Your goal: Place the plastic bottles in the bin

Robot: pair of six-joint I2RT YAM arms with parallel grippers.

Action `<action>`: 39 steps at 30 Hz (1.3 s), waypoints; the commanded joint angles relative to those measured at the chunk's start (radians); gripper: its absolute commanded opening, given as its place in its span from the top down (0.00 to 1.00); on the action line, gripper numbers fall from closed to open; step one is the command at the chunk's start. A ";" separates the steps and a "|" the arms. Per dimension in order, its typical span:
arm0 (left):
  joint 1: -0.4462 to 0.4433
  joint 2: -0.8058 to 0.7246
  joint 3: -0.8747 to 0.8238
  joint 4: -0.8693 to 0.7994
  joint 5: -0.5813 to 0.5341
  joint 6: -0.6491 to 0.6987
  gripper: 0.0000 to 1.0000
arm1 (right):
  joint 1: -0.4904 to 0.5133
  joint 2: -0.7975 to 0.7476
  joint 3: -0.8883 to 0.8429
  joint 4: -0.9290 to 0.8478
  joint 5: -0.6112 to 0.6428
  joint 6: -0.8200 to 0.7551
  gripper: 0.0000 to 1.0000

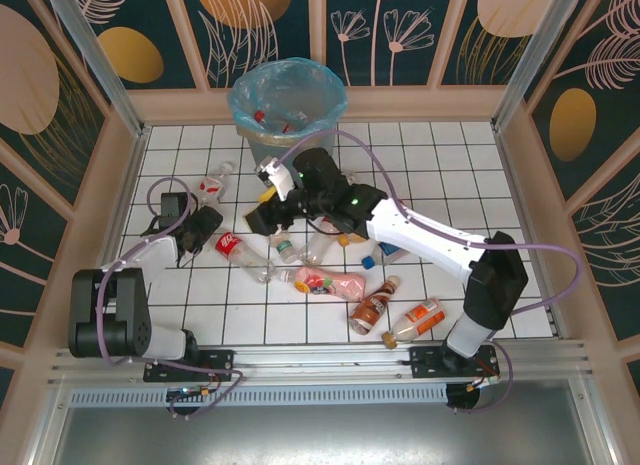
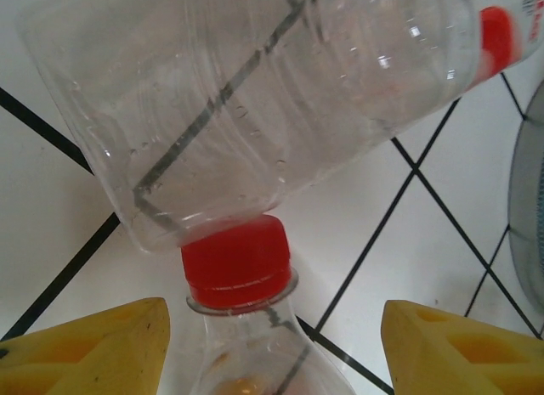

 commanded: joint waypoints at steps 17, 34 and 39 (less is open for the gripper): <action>0.010 0.098 -0.018 0.080 -0.009 0.003 0.45 | 0.029 0.165 0.082 -0.081 -0.087 0.017 0.29; 0.010 -0.136 -0.018 -0.015 -0.030 0.054 0.71 | 0.036 0.186 0.100 -0.077 -0.048 0.024 0.30; 0.010 -0.165 -0.017 -0.013 0.003 0.043 0.79 | 0.038 0.193 0.117 -0.094 -0.041 0.033 0.31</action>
